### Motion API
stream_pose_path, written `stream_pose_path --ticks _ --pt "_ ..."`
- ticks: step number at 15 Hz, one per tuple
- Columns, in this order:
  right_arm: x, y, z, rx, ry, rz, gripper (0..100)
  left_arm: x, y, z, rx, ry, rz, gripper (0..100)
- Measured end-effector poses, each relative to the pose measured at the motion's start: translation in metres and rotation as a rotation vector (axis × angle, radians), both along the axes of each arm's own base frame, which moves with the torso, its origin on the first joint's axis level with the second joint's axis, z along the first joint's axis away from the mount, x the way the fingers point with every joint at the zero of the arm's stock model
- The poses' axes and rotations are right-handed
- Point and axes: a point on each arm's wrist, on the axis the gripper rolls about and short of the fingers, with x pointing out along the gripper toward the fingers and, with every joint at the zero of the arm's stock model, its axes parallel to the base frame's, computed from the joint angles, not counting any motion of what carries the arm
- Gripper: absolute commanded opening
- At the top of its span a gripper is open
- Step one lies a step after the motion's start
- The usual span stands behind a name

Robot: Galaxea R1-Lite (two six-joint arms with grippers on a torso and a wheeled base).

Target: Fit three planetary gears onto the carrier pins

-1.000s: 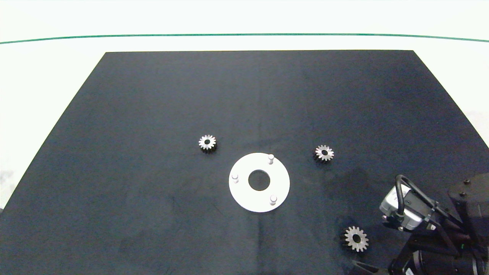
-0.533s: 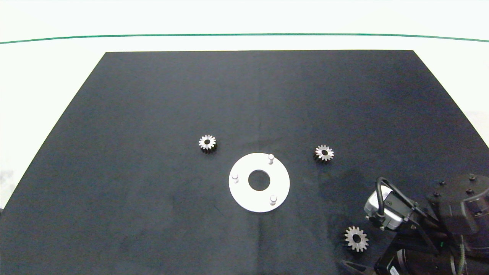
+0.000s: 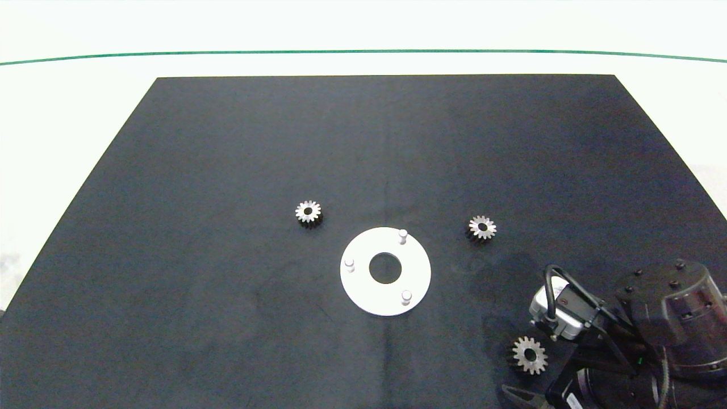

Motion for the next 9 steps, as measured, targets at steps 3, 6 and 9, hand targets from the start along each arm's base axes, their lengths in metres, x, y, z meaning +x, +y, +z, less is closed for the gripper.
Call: stream_pose_path --ticks 3,6,9 --pt "0.0014 0.0008 -0.0008 0.0 0.0 -0.001 90 0.0003 0.0 0.0002 0.0 0.0 -0.001 100" --pt "0.0027 0.0018 -0.001 0.003 -0.005 -0.002 84 0.0004 0.0 0.0001 0.0 -0.001 -0.001 100" --pt "0.0036 0.0024 -0.0022 0.0 -0.002 -0.002 78 0.0002 0.0 0.0001 0.0 -0.002 -0.001 100"
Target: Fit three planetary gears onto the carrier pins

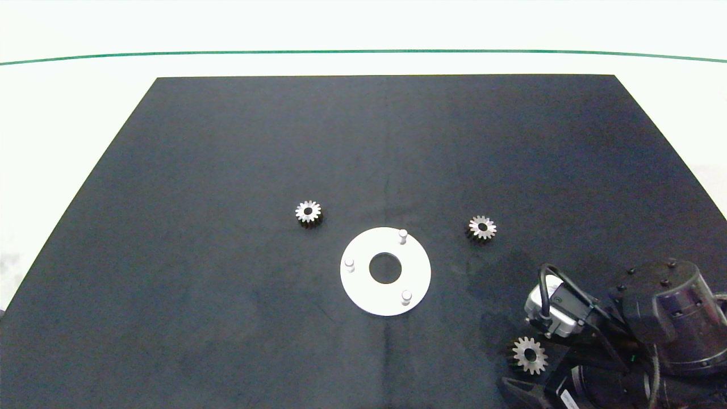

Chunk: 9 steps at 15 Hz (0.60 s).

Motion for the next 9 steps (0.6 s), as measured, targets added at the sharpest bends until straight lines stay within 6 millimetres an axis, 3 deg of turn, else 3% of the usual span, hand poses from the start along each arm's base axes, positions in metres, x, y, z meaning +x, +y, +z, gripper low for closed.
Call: stream_pose_path --ticks 9 --pt "0.0036 0.0011 -0.0012 -0.007 -0.014 -0.016 60 0.0 0.0 0.0001 0.0 0.0 0.0 100"
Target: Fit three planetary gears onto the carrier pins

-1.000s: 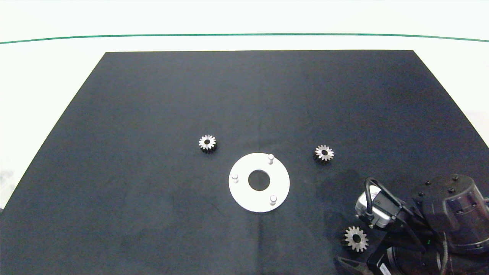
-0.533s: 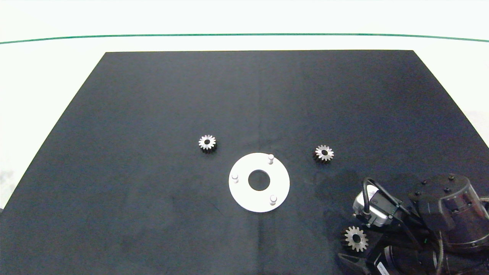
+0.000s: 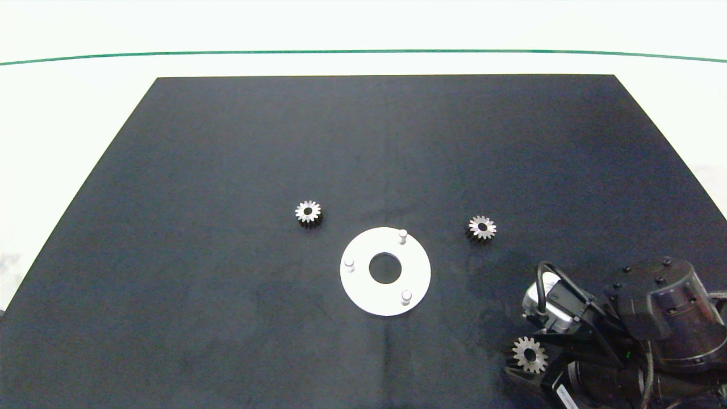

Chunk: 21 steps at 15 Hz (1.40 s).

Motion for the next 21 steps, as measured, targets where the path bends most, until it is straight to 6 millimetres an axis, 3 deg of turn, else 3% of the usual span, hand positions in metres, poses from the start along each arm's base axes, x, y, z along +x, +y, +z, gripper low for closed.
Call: stream_pose_path --ticks 21 --pt "0.0018 0.0012 0.0044 0.011 -0.017 -0.002 18 0.0007 0.0004 0.001 -0.001 -0.012 -0.018 100"
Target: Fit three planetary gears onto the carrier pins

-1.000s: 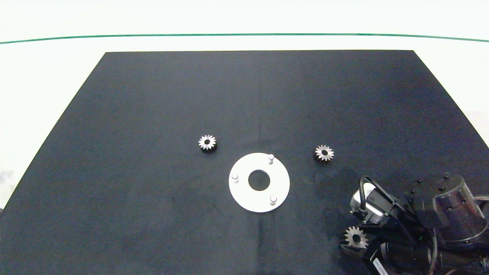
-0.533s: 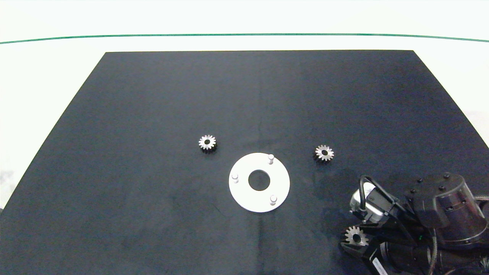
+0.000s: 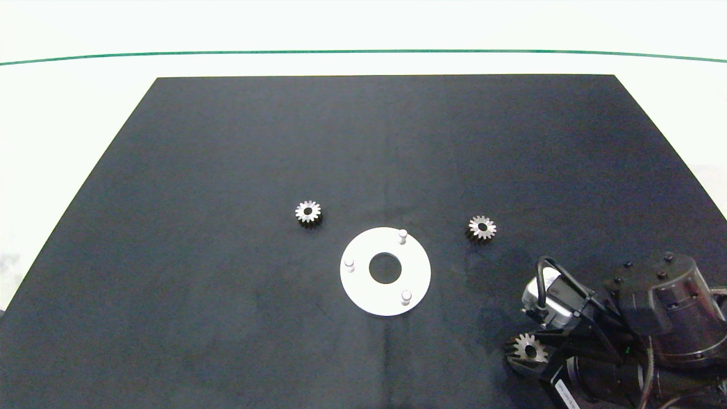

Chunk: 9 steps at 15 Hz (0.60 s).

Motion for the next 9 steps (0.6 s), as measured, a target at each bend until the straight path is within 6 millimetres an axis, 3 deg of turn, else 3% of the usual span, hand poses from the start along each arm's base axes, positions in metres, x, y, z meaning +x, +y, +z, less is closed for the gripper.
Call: stream_pose_path --ticks 9 --pt "0.004 0.005 0.028 0.027 -0.036 0.007 16 0.0 0.0 0.0 0.001 0.001 -0.001 100"
